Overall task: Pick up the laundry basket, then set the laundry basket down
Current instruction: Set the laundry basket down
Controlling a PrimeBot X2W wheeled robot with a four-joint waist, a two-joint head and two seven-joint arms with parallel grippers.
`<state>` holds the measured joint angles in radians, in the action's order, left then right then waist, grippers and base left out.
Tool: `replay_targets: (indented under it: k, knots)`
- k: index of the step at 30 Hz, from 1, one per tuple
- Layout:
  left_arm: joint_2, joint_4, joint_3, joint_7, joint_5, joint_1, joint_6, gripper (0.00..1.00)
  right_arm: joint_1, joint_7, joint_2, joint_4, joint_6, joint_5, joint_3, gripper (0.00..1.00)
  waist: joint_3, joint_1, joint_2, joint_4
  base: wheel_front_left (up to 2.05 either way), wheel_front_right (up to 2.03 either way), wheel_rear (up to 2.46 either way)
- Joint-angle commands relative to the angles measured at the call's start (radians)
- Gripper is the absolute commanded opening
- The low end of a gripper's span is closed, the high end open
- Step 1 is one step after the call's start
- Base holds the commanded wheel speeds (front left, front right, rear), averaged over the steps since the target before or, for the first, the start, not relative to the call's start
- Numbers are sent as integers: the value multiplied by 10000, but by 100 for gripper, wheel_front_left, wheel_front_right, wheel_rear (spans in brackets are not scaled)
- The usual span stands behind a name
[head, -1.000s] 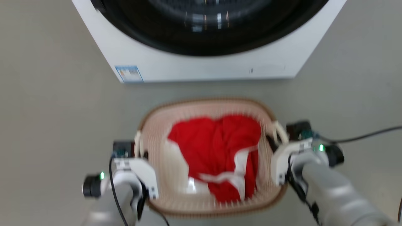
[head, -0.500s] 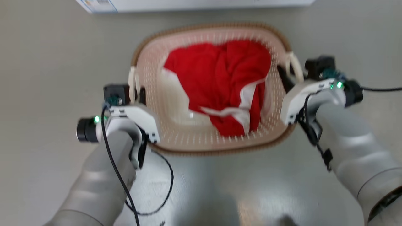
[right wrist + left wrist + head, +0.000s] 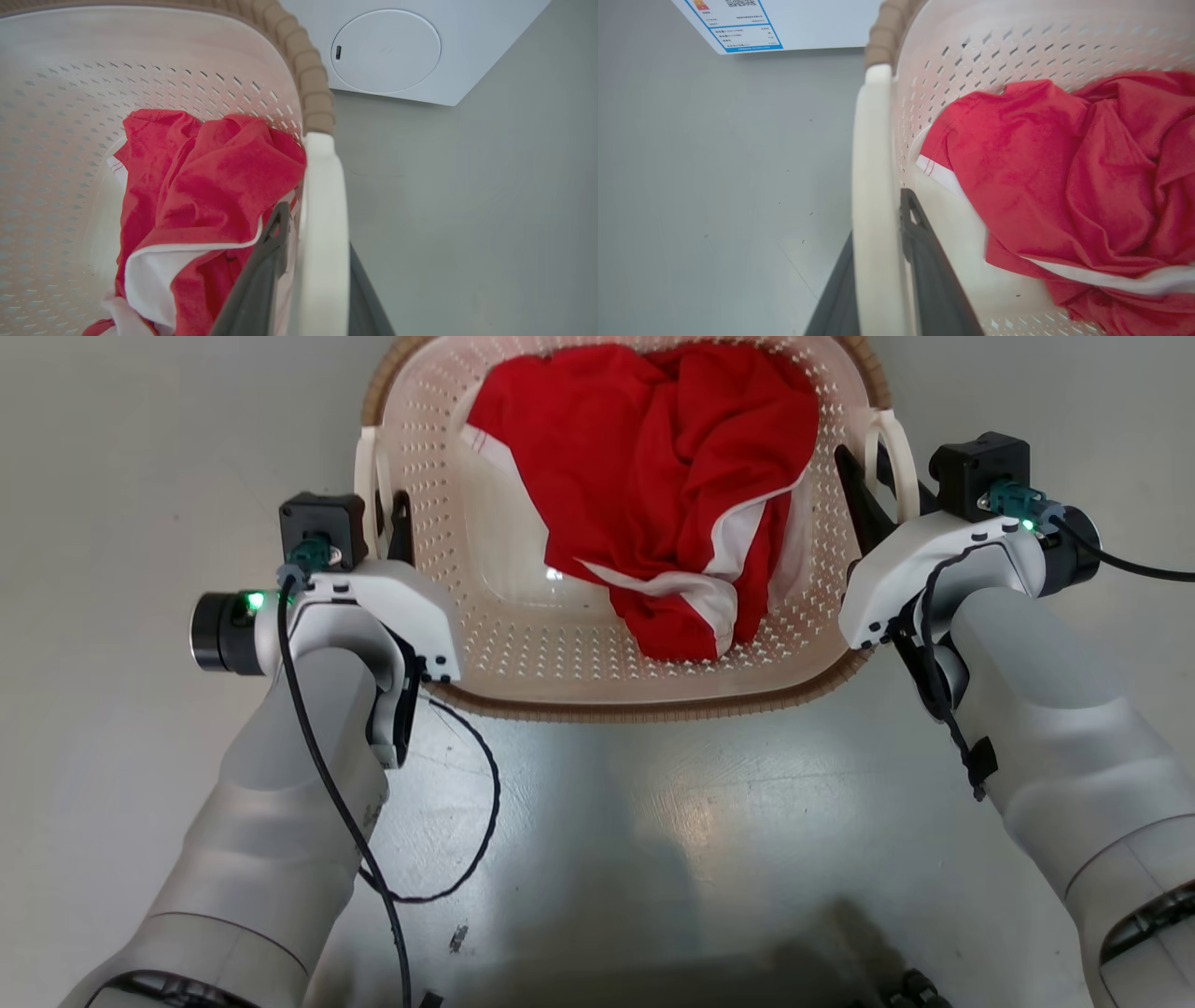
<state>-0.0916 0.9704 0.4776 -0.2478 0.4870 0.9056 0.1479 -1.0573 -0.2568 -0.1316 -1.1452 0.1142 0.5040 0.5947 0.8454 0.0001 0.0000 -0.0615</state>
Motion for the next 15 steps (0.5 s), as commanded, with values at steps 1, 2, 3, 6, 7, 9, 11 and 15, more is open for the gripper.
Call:
replay_targets:
  k: [1, 2, 3, 6, 7, 9, 11, 15]
  knots:
    - [-200, -259, -225, -139, -268, 242, -77, 0, 335, -48, 300, 176, 165, -361, 78, 0, 179, -1, 0, -5, 0, 0, 0]
    - [-183, -247, -281, -139, -353, 273, -103, 0, 360, -48, 321, 187, 165, -480, -65, 0, 244, -1, 0, 2, 0, 0, 0]
    - [-164, -234, -337, -139, -432, 296, -130, 0, 387, -48, 340, 196, 165, -598, -196, 0, 291, -1, 0, 12, 0, 0, 0]
    - [-106, -159, -479, -139, -651, 342, -207, 0, 442, -48, 404, 237, 165, -913, -553, 0, 423, -1, 0, 26, 0, 0, 0]
    - [-91, -122, -520, -139, -718, 346, -232, 0, 459, -48, 430, 253, 165, -1007, -654, 0, 454, -1, 0, 22, 0, 0, 0]
    - [-65, -40, -602, -139, -836, 356, -281, 0, 485, -49, 483, 290, 165, -1172, -837, 0, 517, -1, 0, 9, 0, 0, 0]
    - [-48, 14, -691, -139, -950, 375, -317, 0, 508, -49, 531, 324, 165, -1302, -1014, 0, 574, -1, 0, -14, 0, 0, 0]
    - [-16, 121, -854, -139, -1150, 416, -388, 0, 565, -49, 591, 364, 165, -1559, -1261, 0, 671, -1, 0, -46, 0, 0, 0]
